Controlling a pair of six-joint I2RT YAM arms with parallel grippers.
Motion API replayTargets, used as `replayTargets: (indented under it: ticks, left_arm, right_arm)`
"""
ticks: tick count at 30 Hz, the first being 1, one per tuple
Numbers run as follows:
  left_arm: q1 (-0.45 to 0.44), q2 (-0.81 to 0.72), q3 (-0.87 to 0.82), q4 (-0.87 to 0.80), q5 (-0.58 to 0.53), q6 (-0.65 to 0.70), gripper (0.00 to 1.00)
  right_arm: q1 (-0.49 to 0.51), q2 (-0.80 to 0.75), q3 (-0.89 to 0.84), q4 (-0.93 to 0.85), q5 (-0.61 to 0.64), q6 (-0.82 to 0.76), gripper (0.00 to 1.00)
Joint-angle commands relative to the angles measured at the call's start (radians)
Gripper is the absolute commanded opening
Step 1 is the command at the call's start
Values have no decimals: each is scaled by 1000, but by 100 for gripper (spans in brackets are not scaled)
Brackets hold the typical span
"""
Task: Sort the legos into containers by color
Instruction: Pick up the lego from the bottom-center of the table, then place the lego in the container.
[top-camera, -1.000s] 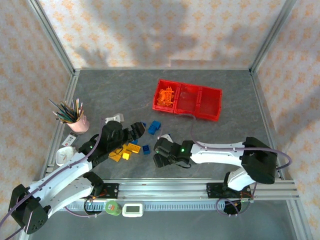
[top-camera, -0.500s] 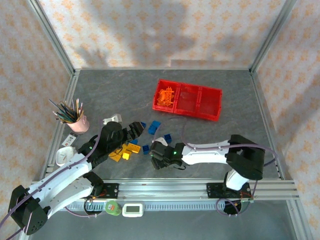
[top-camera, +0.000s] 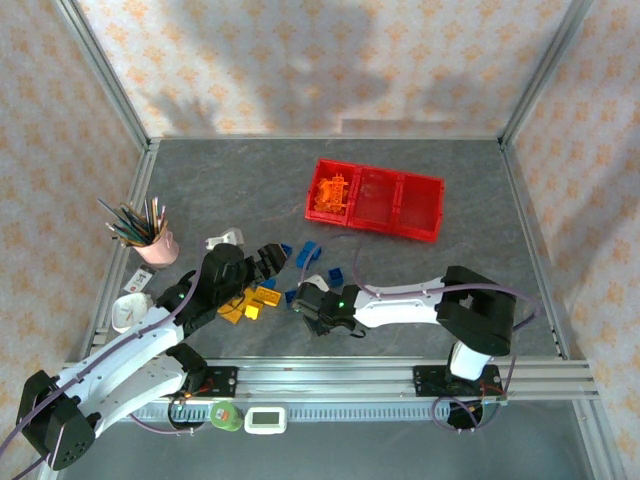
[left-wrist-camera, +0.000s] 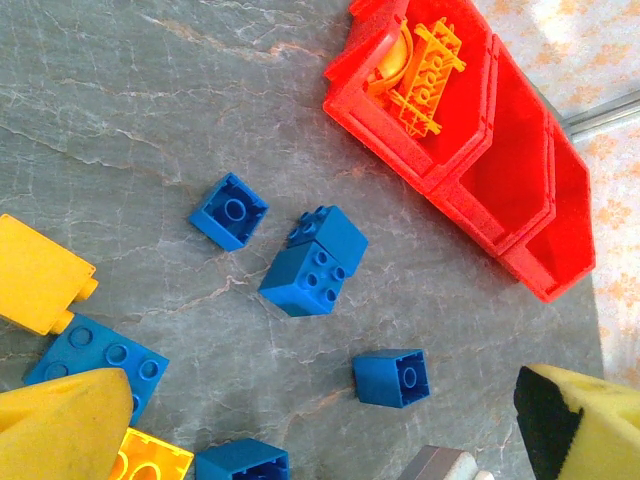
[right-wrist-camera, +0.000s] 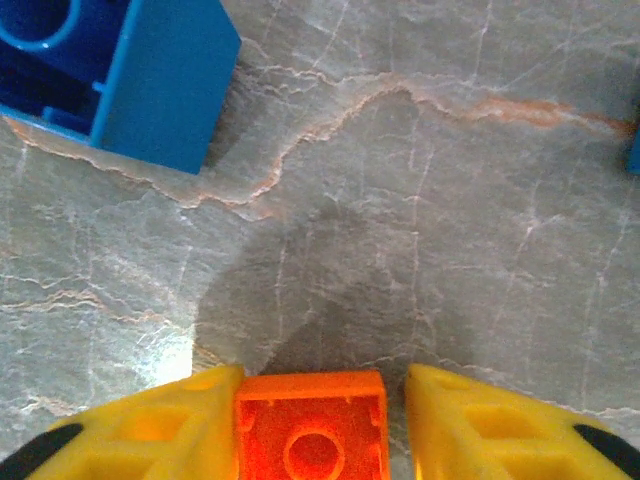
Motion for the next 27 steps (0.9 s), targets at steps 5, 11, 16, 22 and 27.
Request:
replayTargets:
  ticks: [5, 11, 16, 22, 27]
  left_arm:
    - [-8, -10, -7, -15, -27, -2, 99]
    - [-7, -9, 6, -16, -31, 8, 99]
    - [-6, 9, 41, -9, -39, 37, 99]
    - [10, 50, 106, -9, -51, 89, 99]
    - [62, 91, 153, 27, -5, 128, 99]
  right_arm:
    - [6, 19, 19, -7, 29, -6, 33]
    - [-1, -8, 83, -50, 63, 4, 31]
    - [-56, -64, 145, -94, 62, 6, 31]
    - [-191, -71, 272, -122, 79, -39, 32]
    - [-330, 13, 414, -99, 88, -69, 33]
